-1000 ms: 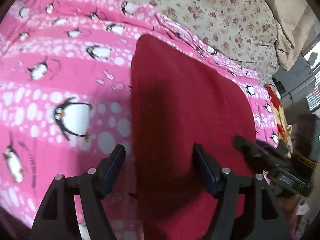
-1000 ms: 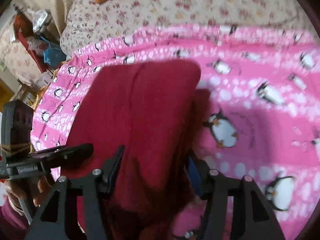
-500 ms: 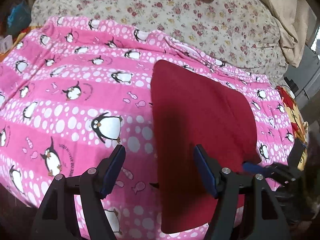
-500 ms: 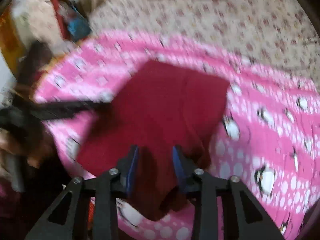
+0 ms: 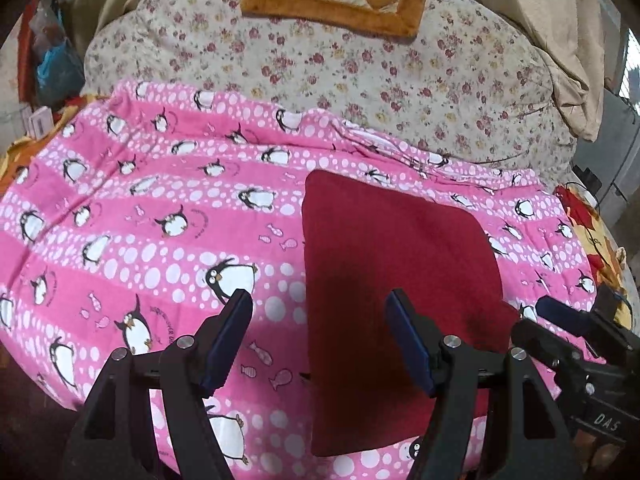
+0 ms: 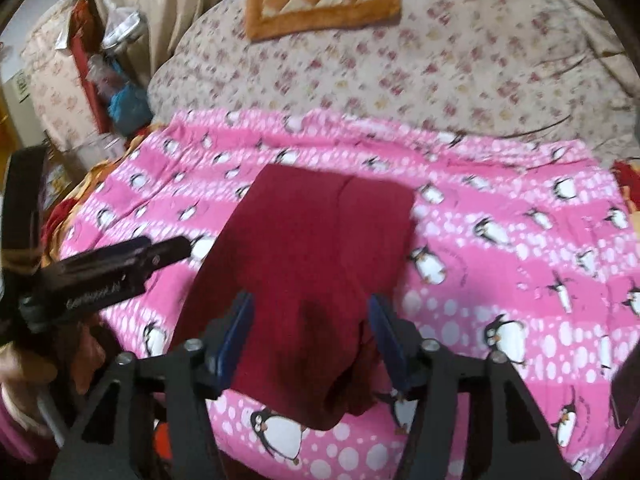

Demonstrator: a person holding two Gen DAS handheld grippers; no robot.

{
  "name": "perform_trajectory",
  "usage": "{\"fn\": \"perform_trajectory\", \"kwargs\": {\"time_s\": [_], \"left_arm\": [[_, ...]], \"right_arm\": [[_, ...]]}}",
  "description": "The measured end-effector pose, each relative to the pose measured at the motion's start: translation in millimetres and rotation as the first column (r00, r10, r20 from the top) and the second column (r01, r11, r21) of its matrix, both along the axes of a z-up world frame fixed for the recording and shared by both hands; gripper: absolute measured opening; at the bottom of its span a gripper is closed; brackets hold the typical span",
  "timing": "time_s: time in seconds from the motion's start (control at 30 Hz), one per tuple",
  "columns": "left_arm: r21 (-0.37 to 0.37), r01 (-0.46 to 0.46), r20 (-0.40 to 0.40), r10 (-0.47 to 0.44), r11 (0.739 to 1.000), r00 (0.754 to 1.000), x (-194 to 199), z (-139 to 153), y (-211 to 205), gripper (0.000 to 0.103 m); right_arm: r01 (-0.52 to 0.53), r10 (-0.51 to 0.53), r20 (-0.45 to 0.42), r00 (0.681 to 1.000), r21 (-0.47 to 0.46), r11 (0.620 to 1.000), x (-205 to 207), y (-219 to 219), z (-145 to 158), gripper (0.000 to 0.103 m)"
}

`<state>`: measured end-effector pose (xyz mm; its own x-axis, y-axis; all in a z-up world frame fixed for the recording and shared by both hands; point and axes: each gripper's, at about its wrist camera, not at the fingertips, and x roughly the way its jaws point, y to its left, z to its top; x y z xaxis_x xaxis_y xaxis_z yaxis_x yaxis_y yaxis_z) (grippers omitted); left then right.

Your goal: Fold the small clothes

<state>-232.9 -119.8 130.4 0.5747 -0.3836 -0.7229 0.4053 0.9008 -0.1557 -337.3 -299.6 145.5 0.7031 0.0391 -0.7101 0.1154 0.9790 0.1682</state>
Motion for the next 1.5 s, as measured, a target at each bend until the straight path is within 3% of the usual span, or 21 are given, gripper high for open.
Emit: {"fn": "perform_trajectory", "kwargs": {"time_s": [0.4,1.5], "left_arm": [[0.036,-0.011,0.064,0.009,0.999,0.998,-10.4,7.0,-3.8,0.05],[0.073,0.003,0.051,-0.007,0.997,0.999,-6.8,-4.1,-17.8,0.048]], "right_arm": [[0.08,-0.08,0.015,0.997,-0.018,0.997,5.4,2.5,5.5,0.076],[0.114,-0.114,-0.028,0.993,-0.008,0.993,20.4,-3.9,-8.5,0.079]]}}
